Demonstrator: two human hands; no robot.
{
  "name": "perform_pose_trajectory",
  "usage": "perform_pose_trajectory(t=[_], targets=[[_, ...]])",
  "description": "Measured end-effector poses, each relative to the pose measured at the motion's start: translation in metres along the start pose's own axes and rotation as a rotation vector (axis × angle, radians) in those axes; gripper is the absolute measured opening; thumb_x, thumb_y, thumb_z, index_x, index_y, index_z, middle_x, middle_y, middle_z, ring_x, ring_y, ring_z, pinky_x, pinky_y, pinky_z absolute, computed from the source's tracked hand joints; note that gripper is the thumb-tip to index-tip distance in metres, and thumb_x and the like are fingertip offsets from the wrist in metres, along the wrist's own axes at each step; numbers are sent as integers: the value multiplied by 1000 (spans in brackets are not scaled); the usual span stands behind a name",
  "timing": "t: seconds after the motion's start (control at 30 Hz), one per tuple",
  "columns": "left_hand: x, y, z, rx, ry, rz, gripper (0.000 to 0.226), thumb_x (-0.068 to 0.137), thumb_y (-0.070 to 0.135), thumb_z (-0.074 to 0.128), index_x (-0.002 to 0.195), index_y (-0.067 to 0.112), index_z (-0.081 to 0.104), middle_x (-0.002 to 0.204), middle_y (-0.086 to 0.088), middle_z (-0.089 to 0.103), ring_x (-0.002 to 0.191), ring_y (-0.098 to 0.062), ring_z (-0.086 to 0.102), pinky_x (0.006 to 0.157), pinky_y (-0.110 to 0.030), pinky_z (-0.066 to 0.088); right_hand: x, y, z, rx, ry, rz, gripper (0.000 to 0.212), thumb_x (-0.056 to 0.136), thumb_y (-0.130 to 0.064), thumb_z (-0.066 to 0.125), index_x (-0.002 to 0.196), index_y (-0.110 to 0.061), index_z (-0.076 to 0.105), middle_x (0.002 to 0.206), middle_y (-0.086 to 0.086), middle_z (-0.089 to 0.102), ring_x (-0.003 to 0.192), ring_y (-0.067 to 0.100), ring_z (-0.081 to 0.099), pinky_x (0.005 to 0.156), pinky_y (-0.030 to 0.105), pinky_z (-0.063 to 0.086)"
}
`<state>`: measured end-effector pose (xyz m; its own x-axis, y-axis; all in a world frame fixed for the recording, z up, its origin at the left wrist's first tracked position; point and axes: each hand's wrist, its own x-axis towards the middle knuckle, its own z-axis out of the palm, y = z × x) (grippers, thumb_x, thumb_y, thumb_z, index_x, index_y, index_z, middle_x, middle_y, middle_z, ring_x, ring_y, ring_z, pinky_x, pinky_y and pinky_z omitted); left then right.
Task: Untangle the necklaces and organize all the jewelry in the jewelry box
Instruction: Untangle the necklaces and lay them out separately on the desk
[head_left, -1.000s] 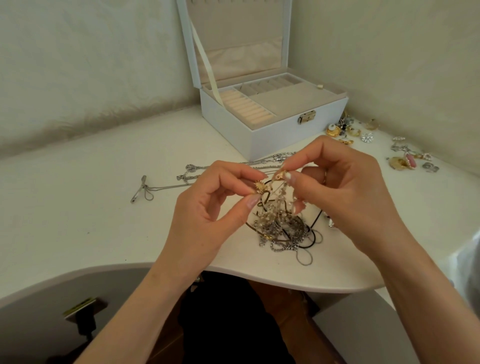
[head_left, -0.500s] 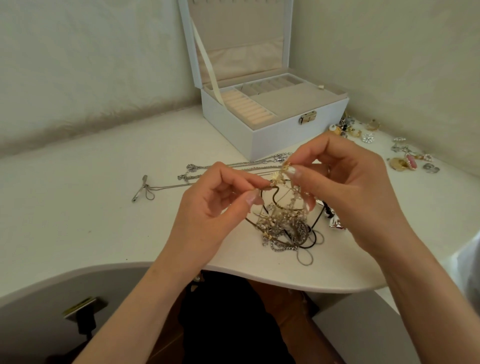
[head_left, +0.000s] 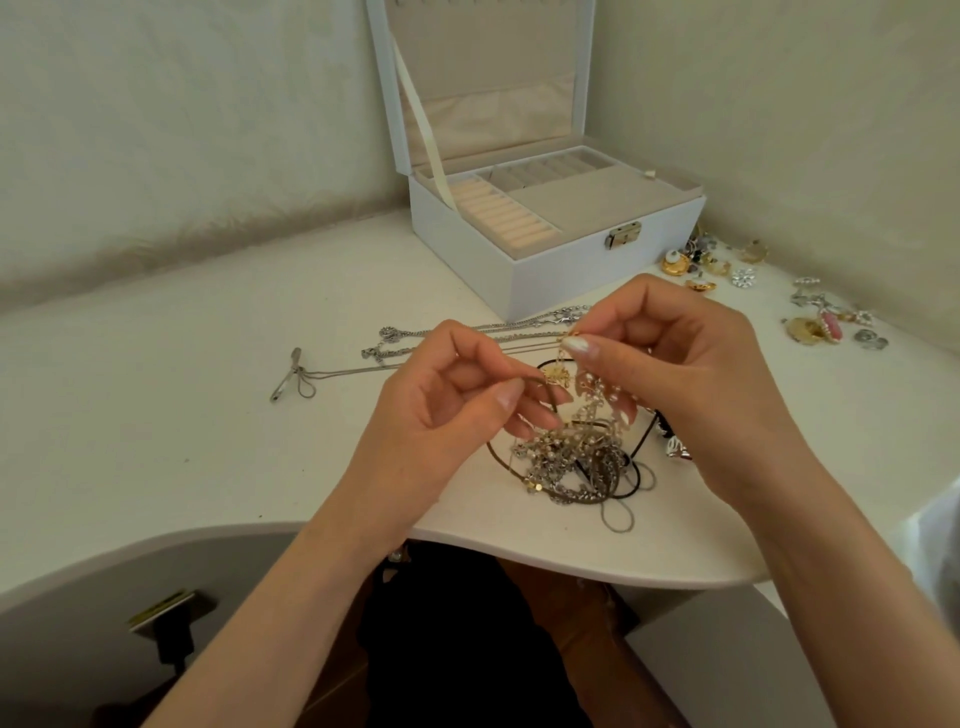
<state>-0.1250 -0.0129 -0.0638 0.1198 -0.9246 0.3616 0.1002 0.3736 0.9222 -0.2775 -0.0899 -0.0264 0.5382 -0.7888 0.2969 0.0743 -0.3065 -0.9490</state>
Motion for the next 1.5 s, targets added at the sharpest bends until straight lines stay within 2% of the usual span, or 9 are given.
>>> perform_pose_trajectory(t=[0.13, 0.27, 0.4, 0.57, 0.77, 1.07, 1.23, 1.4, 1.5], targets=[[-1, 2, 1, 2, 8, -25, 25, 75, 6, 72, 90, 6, 53, 84, -4, 68, 73, -11, 65, 68, -16, 49, 0, 1, 3, 9, -22, -11, 9, 74, -12, 68, 77, -8, 61, 56, -1, 61, 45, 8, 49, 40, 17, 38], [0, 0, 1, 65, 68, -14, 18, 73, 5, 69, 87, 10, 59, 77, 2, 66, 71, -7, 62, 69, -14, 48, 0, 1, 5, 29, -35, -38, 9, 72, -13, 68, 76, -9, 60, 56, -4, 60, 47, 2, 52, 43, 15, 38], [1, 0, 1, 129, 48, -9, 19, 72, 24, 70, 86, 14, 62, 80, 3, 67, 74, -10, 59, 67, -19, 48, 1, 2, 7, 49, -46, -72, 8, 73, -9, 67, 77, -8, 60, 56, -4, 61, 45, 1, 52, 46, 10, 39], [1, -1, 1, 171, 71, 14, 8, 74, 22, 68, 79, 18, 62, 73, 8, 66, 66, -7, 56, 65, -20, 46, 0, 6, 9, -12, -39, -89, 9, 76, -14, 69, 78, -11, 60, 55, 9, 59, 44, 10, 51, 42, 18, 37], [1, 0, 1, 199, 75, 23, 10, 75, 23, 67, 80, 18, 60, 75, 8, 67, 73, -11, 59, 68, -25, 46, 1, 9, 8, -18, -23, -80, 9, 76, -16, 68, 79, -12, 60, 54, 23, 53, 40, 12, 48, 41, 18, 37], [2, -3, 2, 206, 102, 27, 8, 75, 24, 66, 82, 21, 63, 84, 4, 70, 84, -17, 64, 80, -38, 50, -1, 6, 9, 32, 4, -60, 6, 77, -19, 64, 79, -16, 59, 45, 6, 56, 36, 11, 48, 40, 17, 37], [0, -4, 1, 208, 183, 63, 7, 75, 22, 66, 80, 26, 65, 85, 3, 68, 85, -16, 62, 76, -30, 49, -2, 7, 8, 21, 21, -79, 7, 82, -15, 65, 81, -17, 59, 51, 5, 60, 38, 25, 45, 38, 20, 37], [-1, -5, 2, 287, 307, 124, 17, 75, 16, 72, 77, 32, 65, 81, 7, 68, 79, -16, 62, 72, -26, 47, -3, 10, 7, -50, 54, -98, 7, 78, -17, 68, 74, -19, 62, 66, 20, 54, 42, 30, 34, 39, 32, 29], [-1, -5, 4, 312, 342, 127, 18, 76, 12, 71, 75, 29, 65, 79, 10, 68, 79, -13, 62, 70, -25, 47, -2, 9, 6, -27, 38, -107, 6, 79, -13, 67, 77, -16, 62, 66, 7, 60, 40, 14, 38, 38, 24, 32]])
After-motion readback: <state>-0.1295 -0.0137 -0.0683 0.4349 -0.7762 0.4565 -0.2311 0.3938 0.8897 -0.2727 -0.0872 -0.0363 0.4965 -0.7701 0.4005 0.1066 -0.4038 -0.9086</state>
